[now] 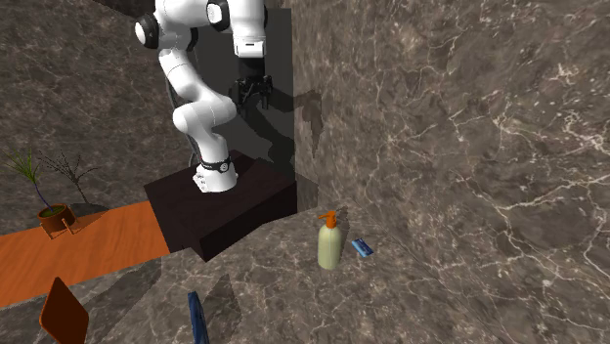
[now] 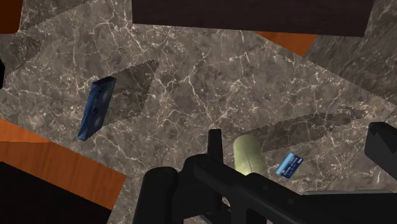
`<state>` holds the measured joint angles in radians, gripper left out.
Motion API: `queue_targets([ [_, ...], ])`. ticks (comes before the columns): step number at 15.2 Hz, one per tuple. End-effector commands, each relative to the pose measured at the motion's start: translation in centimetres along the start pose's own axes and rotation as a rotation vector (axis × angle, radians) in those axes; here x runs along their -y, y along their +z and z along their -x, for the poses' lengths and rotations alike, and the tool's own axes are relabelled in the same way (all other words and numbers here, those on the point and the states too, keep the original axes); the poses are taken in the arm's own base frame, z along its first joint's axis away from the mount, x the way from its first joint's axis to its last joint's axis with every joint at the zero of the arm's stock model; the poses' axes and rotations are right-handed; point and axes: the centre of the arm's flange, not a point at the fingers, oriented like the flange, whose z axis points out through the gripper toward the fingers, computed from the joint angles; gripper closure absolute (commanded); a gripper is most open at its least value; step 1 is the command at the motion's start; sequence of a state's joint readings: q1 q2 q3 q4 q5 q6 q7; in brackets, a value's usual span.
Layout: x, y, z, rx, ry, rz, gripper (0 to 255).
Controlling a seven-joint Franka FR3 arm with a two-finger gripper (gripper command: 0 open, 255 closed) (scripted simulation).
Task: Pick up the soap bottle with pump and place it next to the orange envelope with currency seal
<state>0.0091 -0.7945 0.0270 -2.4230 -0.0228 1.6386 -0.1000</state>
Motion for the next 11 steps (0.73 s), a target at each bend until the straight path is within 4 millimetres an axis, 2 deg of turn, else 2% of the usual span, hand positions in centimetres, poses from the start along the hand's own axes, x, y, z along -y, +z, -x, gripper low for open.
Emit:
queue_targets([
  [1,0.0,0.0,0.0,0.000,0.000,0.000,0],
  [11,1.1,9.3,-9.1,-0.015,-0.016,0.006,0],
])
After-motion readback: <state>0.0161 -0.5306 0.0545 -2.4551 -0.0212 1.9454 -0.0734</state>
